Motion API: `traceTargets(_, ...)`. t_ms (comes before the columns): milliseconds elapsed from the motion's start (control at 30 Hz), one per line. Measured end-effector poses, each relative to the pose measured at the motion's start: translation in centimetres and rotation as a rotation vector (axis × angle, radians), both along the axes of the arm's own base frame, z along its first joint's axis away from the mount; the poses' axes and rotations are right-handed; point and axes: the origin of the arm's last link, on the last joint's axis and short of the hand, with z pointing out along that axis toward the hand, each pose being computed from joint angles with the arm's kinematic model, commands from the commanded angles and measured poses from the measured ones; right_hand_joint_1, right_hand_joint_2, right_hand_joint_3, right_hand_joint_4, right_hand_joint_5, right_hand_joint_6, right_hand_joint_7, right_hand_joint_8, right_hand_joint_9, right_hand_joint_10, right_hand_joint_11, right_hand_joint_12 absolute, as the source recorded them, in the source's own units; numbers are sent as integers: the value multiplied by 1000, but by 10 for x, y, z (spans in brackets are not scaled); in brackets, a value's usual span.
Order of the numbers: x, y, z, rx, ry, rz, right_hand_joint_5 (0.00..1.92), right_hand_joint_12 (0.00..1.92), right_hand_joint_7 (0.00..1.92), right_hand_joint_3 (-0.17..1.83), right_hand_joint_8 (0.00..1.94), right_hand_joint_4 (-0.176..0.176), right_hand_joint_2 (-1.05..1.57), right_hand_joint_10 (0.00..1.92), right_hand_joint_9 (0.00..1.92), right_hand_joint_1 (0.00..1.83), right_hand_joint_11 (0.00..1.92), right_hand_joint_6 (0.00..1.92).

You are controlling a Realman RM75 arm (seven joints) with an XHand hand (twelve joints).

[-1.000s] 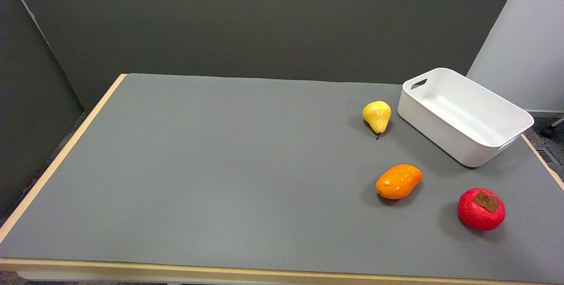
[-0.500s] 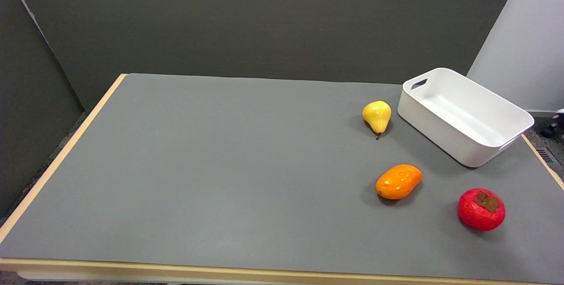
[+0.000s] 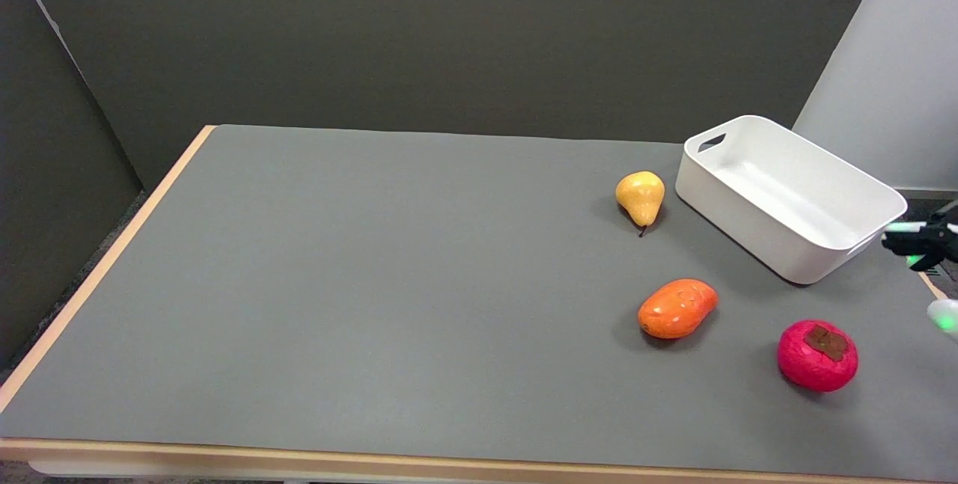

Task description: Pick up tomato.

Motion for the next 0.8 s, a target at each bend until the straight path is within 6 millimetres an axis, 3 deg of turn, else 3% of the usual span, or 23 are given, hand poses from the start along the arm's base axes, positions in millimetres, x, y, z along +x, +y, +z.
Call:
traceTargets(200, -3, 8, 3, -14, 88, -26, 334, 1478, 477, 897, 524, 153, 628, 839, 377, 338, 314, 685)
traceTargets(400, -3, 18, 6, -37, 158, -39, 333, 1475, 477, 913, 518, 155, 645, 842, 380, 468, 319, 685)
traceTargets(533, -3, 22, 6, -47, 190, -41, 331, 1488, 472, 927, 502, 143, 641, 859, 376, 583, 319, 665)
traceTargets(800, -12, 17, -1, -34, 250, -47, 326, 1500, 467, 907, 478, 119, 629, 873, 347, 536, 303, 629)
